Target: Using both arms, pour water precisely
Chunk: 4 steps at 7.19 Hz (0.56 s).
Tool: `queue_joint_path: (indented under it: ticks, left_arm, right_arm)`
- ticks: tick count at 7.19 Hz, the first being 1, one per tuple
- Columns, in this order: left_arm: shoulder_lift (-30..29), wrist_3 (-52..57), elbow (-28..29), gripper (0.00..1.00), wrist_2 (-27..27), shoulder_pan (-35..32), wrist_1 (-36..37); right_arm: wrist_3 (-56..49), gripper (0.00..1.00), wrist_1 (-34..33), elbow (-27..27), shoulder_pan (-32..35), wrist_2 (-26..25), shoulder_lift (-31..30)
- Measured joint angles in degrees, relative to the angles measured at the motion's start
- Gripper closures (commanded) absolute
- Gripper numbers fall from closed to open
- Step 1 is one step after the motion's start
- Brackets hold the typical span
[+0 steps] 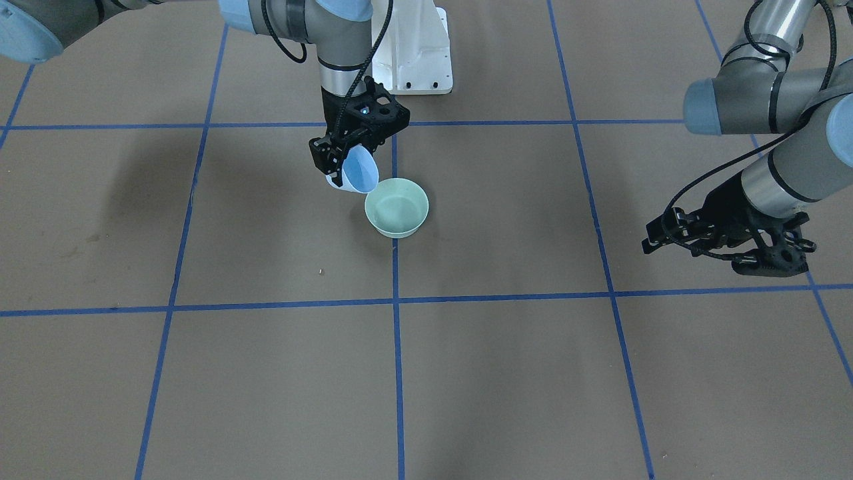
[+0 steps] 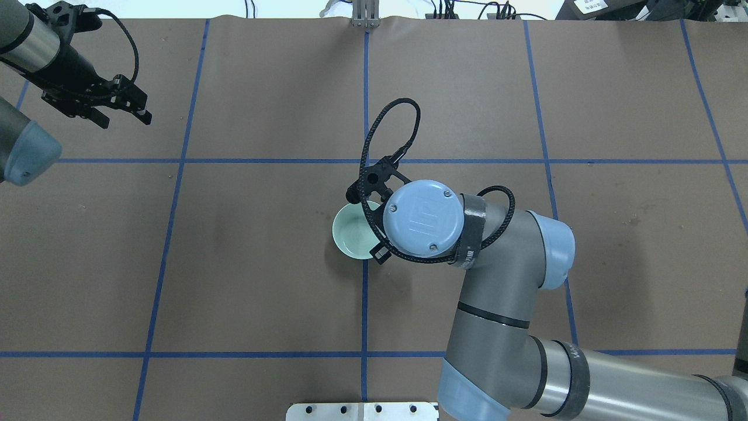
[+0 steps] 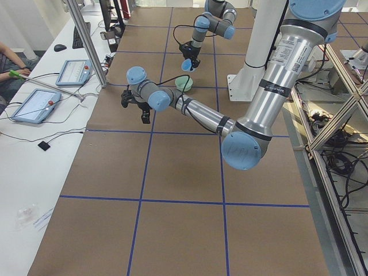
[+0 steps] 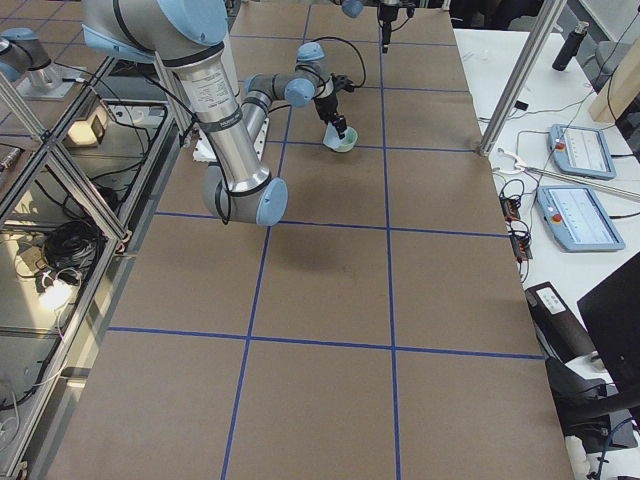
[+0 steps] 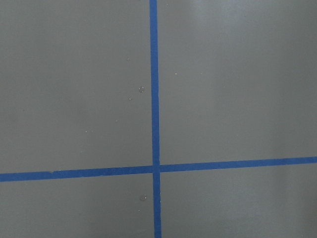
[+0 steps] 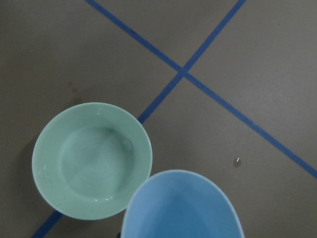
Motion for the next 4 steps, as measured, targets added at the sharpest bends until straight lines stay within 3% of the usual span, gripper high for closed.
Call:
queue_joint_path:
  ticks: [4]
  left_arm:
    - [0.11, 0.08, 0.16, 0.09, -0.53, -0.37, 0.05]
  right_arm:
    - [-7.26, 1.0, -10.87, -7.03, -0.24, 1.07, 8.76]
